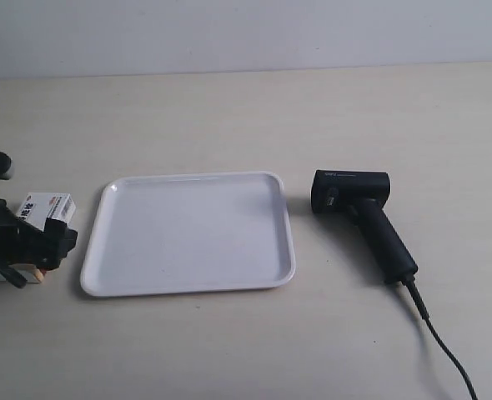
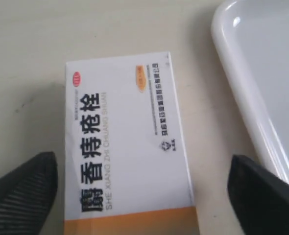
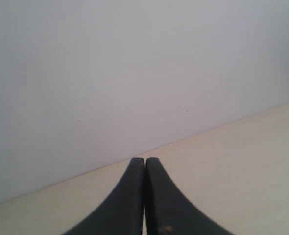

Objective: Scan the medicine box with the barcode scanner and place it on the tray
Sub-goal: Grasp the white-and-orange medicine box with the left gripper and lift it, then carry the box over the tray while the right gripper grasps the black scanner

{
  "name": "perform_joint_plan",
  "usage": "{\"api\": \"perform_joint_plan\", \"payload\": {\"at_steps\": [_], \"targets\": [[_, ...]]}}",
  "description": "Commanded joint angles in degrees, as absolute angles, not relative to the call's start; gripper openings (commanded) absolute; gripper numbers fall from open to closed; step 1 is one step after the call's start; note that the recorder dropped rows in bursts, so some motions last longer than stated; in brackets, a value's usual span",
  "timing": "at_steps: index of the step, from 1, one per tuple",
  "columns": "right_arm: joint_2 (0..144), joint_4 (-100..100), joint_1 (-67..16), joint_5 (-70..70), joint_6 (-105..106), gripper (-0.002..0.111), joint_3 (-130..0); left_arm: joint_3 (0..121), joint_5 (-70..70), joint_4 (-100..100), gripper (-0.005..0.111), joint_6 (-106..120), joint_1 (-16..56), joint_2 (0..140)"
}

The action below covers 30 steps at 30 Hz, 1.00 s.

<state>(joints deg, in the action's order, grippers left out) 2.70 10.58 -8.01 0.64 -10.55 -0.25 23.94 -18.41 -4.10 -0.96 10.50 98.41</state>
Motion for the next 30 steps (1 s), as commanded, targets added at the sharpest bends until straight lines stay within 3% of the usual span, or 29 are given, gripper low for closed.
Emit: {"api": "perform_joint_plan", "payload": {"at_steps": [1, 8, 11, 16, 19, 22, 25, 30], "targets": [[2.94, 9.90, -7.66, 0.71, -10.01, 0.000, -0.67, 24.15, -20.26, -4.37, 0.064, 0.00, 10.83, 99.82], [3.62, 9.90, -7.66, 0.55, -10.01, 0.000, -1.03, 24.89, -21.55, -5.70, 0.000, -1.10, 10.98, 94.24], [7.55, 9.90, -7.66, -0.53, -10.01, 0.000, -1.13, 26.68, -21.35, -22.08, 0.000, -10.52, 11.69, 88.60], [24.63, 9.90, -12.05, -0.35, -10.25, 0.000, -5.02, 34.57, -34.72, -76.87, 0.000, -46.20, 14.74, 85.56], [39.61, 9.90, -17.52, -1.28, -10.24, 0.004, -9.31, 40.69, -39.22, -89.43, 0.000, -55.72, 16.00, 88.12], [53.92, 9.90, -23.31, -2.67, -8.49, 0.019, -14.33, 42.95, -36.96, -90.91, 0.000, -56.79, 16.50, 90.63], [67.07, 9.90, -27.57, -4.43, -4.50, 0.041, -18.77, 42.94, -35.44, -90.69, 0.000, -53.49, 17.80, 92.95], [83.27, 9.90, -28.39, -4.88, -2.55, 0.073, -26.53, 43.86, -27.36, -88.90, 0.000, -51.30, 22.12, 95.86]]}}
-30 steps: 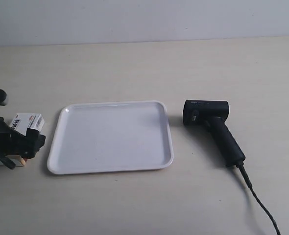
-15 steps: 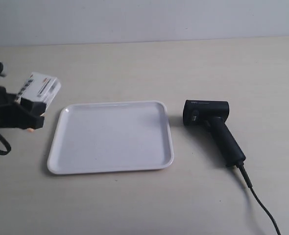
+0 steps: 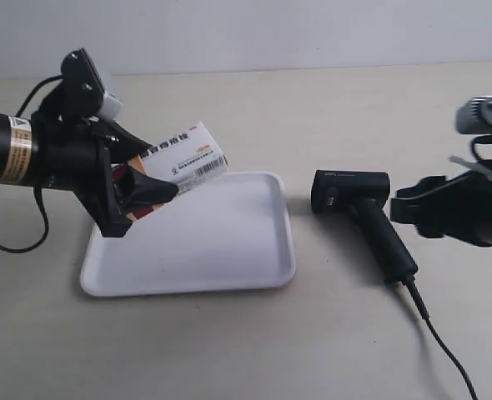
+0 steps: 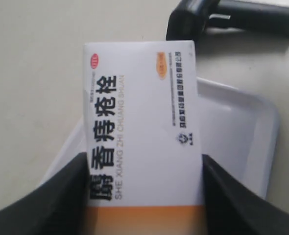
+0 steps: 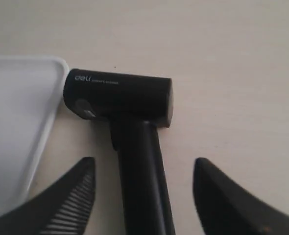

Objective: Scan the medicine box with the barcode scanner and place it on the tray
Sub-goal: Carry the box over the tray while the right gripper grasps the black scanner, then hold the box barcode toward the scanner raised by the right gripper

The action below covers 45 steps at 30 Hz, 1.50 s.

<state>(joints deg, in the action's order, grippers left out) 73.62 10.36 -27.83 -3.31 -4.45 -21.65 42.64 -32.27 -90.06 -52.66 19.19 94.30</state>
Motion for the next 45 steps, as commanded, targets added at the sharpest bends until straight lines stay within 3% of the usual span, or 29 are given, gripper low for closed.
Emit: {"api": "perform_joint_plan", "payload": {"at_steps": [1, 5, 16, 18, 25, 31, 38, 45], "targets": [[85.70, 9.90, -28.39, -4.88, -2.55, 0.078, -27.89, 44.21, -27.25, -88.90, 0.000, -51.30, 22.97, 96.40], [93.00, 6.38, -28.39, -5.14, -1.63, 0.087, -32.34, 45.78, -27.03, -89.02, 0.000, -51.30, 24.59, 98.40], [104.07, 4.91, -28.39, -8.35, 1.87, 0.086, -37.08, 46.02, -25.58, -90.96, 0.000, -49.80, 24.59, 100.68], [104.31, 4.91, -28.39, -8.47, 2.66, 0.081, -37.08, 46.02, -25.58, -91.52, 0.000, -49.80, 24.59, 100.68], [104.10, 4.91, -28.18, -8.86, 5.66, 0.031, -37.08, 46.02, -25.58, -93.41, 0.000, -50.03, 24.59, 100.68], [97.44, 4.91, -28.18, -3.07, 6.72, 0.002, -37.08, 46.02, -25.58, -97.62, 0.000, -50.14, 24.47, 100.68], [86.61, 4.91, -28.18, 6.51, 11.60, 0.000, -36.96, 46.02, -25.26, -98.86, 0.000, -50.14, 22.37, 100.68], [87.92, 1.04, -28.18, 5.40, 12.91, 0.000, -36.96, 46.02, -33.20, -99.95, 0.000, -49.45, 20.50, 100.68]]}}
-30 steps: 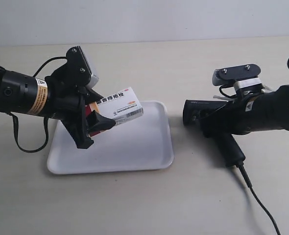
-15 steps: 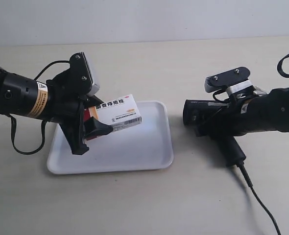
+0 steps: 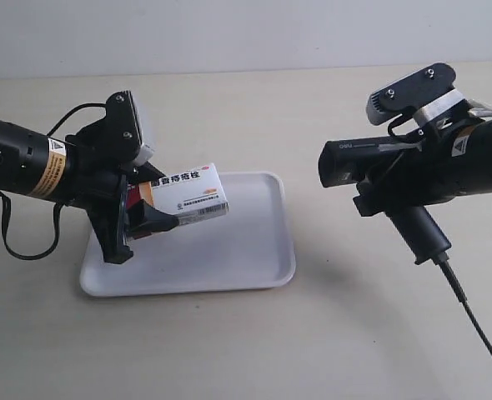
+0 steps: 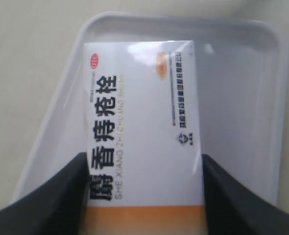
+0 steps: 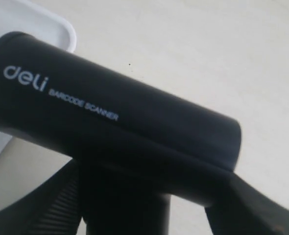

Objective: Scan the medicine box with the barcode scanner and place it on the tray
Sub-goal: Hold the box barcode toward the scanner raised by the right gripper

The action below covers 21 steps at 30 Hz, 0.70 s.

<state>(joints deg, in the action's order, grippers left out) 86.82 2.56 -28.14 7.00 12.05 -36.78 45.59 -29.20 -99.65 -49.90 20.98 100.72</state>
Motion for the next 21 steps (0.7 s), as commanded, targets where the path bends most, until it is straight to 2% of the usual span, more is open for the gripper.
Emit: {"api": "perform_joint_plan", "payload": {"at_steps": [1, 10, 16, 21], "targets": [[88.57, 0.87, -28.18, 4.72, 13.45, 0.000, -36.96, 46.02, -32.94, -99.95, 0.000, -49.52, 20.50, 100.68], [90.33, 0.00, -28.18, 2.51, 15.42, 0.000, -36.96, 44.70, -33.37, -99.95, 0.000, -42.47, 20.50, 100.68], [90.33, -0.56, -26.46, 2.51, 15.23, 0.000, -36.96, 43.96, -33.85, -99.95, 0.000, -42.37, 16.72, 100.68], [90.33, -0.56, -25.84, 2.02, 15.23, 0.000, -36.96, 43.96, -40.58, -99.95, 0.000, -39.15, 13.77, 100.68]]}}
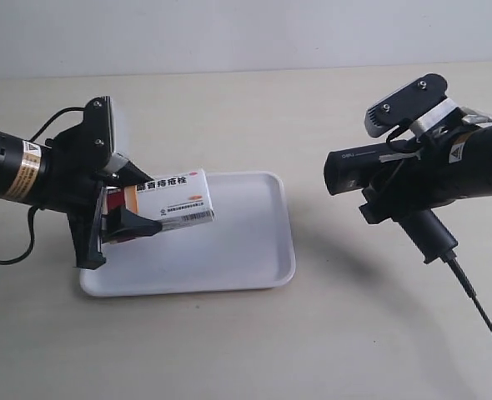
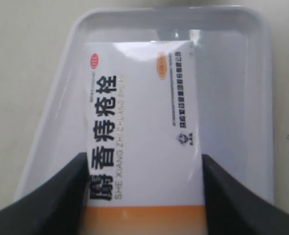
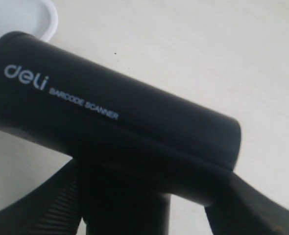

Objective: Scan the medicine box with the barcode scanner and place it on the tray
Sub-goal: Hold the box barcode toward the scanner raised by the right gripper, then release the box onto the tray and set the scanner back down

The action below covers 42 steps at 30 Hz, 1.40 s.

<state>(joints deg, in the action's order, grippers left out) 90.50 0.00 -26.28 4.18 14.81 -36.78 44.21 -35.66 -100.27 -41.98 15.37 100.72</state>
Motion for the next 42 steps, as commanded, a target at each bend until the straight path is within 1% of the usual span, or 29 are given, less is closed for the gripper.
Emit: {"api": "perform_joint_plan", "payload": {"at_steps": [1, 7, 10, 12, 17, 23, 25, 27, 30, 32, 33, 34, 36, 37, 39, 40, 42], "targets": [[90.33, -0.66, -25.84, 1.69, 15.23, 0.000, -36.96, 43.96, -40.41, -99.95, 0.000, -39.29, 13.67, 100.68], [90.79, -1.70, -25.84, -0.62, 15.51, 0.000, -36.96, 43.96, -42.17, -99.95, 0.000, -39.87, 13.67, 100.68], [89.85, -1.70, -25.99, 0.46, 15.51, 0.000, -37.07, 43.96, -38.24, -99.95, 0.000, -40.98, 13.67, 102.41], [89.84, -1.60, -25.99, 0.00, 15.07, 0.000, -37.07, 44.71, -38.37, -98.76, 0.000, -40.86, 13.67, 103.50], [95.40, 3.09, -25.99, -5.65, 10.64, 0.000, -37.07, 45.01, -37.73, -86.34, 0.000, -40.86, 13.89, 105.87], [102.26, 3.09, -25.99, -12.36, 5.84, 0.000, -37.07, 45.50, -35.33, -84.32, 0.000, -38.58, 13.89, 110.51], [103.86, 2.97, -25.99, -13.68, 5.20, 0.000, -37.07, 45.65, -35.20, -82.71, 0.003, -38.10, 13.89, 111.37], [105.20, 2.97, -25.99, -14.83, 4.42, 0.000, -37.07, 46.22, -34.88, -83.65, 0.011, -38.10, 13.89, 112.26], [106.77, 2.97, -25.99, -15.09, 4.42, 0.000, -37.07, 46.33, -34.31, -83.63, 0.031, -38.10, 13.89, 113.29], [107.29, 2.97, -25.99, -15.09, 4.42, 0.000, -37.07, 46.33, -34.56, -83.63, 0.048, -38.10, 13.89, 113.56], [107.39, 3.08, -25.99, -15.09, 4.12, 0.002, -37.07, 46.33, -35.13, -83.44, 0.053, -38.61, 13.89, 113.56], [107.39, 3.08, -25.99, -15.09, 3.20, 0.006, -37.07, 46.33, -35.75, -83.87, 0.060, -39.14, 13.89, 113.56], [107.39, 3.08, -25.99, -15.09, 2.37, 0.016, -37.07, 46.33, -35.90, -84.61, 0.069, -39.14, 13.89, 113.56], [107.39, 3.08, -25.99, -15.09, 2.37, 0.024, -37.07, 46.33, -36.01, -85.24, 0.077, -39.14, 13.89, 113.56], [107.39, 3.08, -25.99, -14.98, 2.37, 0.037, -37.07, 46.33, -36.14, -85.83, 0.086, -39.24, 13.89, 113.14], [107.39, 3.08, -25.99, -14.98, 1.87, 0.047, -37.07, 46.33, -36.37, -86.23, 0.092, -39.24, 13.89, 112.64], [107.39, 3.08, -25.99, -14.76, 0.77, 0.062, -37.07, 46.33, -37.17, -86.23, 0.100, -39.68, 13.89, 111.39]]}}
